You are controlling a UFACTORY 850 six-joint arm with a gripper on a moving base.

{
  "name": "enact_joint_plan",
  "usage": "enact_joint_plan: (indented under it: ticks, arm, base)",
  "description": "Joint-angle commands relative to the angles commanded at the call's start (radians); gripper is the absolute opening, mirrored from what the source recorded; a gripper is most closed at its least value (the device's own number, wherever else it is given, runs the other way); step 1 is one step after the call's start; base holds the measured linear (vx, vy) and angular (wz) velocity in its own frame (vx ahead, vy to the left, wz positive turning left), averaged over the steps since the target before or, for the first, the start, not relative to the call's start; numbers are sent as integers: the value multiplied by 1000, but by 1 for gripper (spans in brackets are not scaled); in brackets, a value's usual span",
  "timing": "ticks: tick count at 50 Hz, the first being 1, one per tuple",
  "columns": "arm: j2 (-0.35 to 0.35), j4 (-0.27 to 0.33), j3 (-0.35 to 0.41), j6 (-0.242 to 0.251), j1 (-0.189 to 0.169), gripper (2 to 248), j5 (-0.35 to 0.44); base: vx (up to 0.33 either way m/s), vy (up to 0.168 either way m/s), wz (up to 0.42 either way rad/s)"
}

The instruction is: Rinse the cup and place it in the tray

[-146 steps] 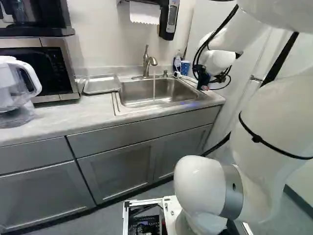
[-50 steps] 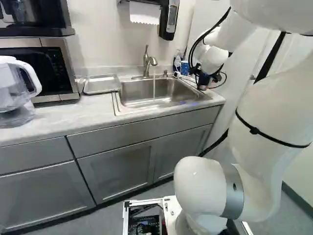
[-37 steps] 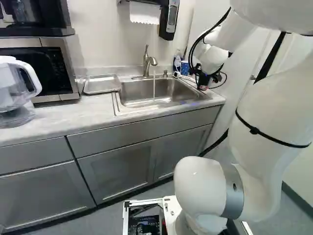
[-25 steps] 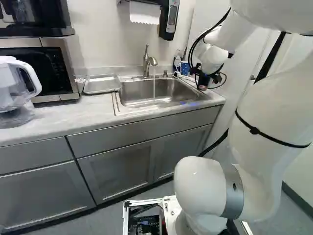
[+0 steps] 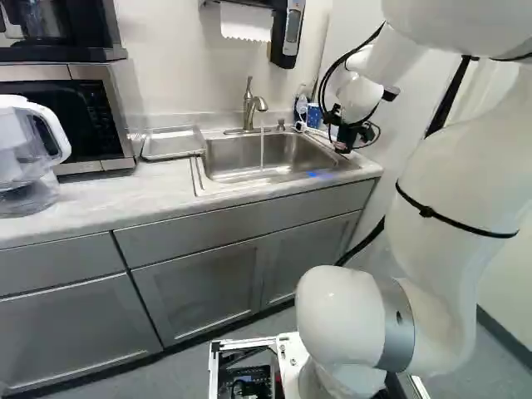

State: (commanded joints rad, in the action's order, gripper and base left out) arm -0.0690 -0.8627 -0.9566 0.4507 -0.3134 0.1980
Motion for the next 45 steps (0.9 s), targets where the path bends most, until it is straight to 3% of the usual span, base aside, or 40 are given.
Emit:
enact_joint_plan:
  ticks: [26,45]
  arm:
    - [-22,-136,-23,2,-2,247,20]
    - [-22,-152,-23,169,-2,247,20]
  base:
    - [0,0,0]
    - [0,0,0]
